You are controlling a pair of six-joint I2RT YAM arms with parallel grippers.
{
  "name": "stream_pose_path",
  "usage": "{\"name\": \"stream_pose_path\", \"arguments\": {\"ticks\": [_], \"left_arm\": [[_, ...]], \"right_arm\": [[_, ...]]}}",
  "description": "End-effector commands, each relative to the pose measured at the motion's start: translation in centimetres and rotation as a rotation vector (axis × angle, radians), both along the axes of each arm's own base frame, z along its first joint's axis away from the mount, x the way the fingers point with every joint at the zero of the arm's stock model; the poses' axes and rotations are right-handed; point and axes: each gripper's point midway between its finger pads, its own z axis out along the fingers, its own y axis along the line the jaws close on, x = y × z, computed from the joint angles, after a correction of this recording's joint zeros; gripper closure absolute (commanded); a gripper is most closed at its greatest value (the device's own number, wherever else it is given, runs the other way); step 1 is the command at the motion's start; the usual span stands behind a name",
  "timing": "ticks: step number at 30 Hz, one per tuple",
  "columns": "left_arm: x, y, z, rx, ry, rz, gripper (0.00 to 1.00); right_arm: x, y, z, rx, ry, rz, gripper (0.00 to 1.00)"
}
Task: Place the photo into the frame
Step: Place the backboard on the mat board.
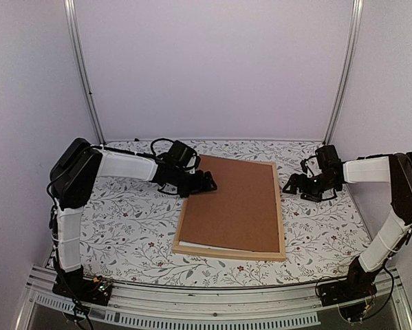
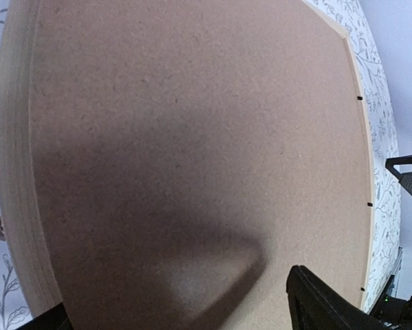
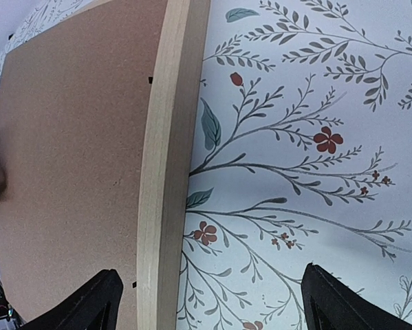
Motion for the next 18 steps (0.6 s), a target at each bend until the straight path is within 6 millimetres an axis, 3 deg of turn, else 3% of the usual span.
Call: {"name": "stream_pose_path", "arguments": {"ticks": [1,10,18], "left_arm": [[0.0,1.3,-0.6,0.078,-0.002,0.014,0.14],[0.0,1.7,0.5,0.076,-0.02,0.021,0.13],[0.0,2.1,2.8,0.014,-0.041,0.022,0.13]], "right_arm": [[0.1,0.0,-0.4,0.01,0.008,-0.004,0.06],[0.1,0.0,-0.4,0.009,0.009,-0.003,0.06],[0.2,0.0,-0.3,0.008,0.009,-0.003,0.06]]}}
